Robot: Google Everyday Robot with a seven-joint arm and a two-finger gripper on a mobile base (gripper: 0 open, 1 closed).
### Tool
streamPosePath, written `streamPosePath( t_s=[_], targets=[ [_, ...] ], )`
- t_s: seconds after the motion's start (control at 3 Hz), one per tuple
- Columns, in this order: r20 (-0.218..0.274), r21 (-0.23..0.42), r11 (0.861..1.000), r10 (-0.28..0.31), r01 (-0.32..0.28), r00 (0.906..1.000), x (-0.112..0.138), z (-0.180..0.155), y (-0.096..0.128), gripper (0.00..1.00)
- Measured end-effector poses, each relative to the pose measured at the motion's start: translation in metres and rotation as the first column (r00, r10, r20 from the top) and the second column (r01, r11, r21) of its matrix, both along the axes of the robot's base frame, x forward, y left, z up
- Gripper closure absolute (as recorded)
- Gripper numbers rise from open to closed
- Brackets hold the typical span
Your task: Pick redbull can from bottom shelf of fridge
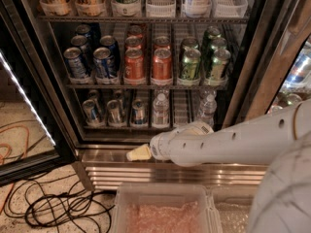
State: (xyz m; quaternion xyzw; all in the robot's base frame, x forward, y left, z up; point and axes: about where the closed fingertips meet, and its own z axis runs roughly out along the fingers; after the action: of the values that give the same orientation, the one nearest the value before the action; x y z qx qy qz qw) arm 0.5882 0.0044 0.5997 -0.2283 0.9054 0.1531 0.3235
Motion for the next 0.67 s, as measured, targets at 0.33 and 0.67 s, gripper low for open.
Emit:
streamPosePath(
  t_s=[0.33, 0.67],
  targets=[
    [0.003, -0.007, 1.000, -0.005, 0.005, 1.0000, 0.0039, 0.0006, -0.0013, 0.00],
    [0.024, 0.005, 1.000, -0.009, 0.009, 0.9997, 0.0130, -0.0030, 0.0006, 0.00]
  ],
)
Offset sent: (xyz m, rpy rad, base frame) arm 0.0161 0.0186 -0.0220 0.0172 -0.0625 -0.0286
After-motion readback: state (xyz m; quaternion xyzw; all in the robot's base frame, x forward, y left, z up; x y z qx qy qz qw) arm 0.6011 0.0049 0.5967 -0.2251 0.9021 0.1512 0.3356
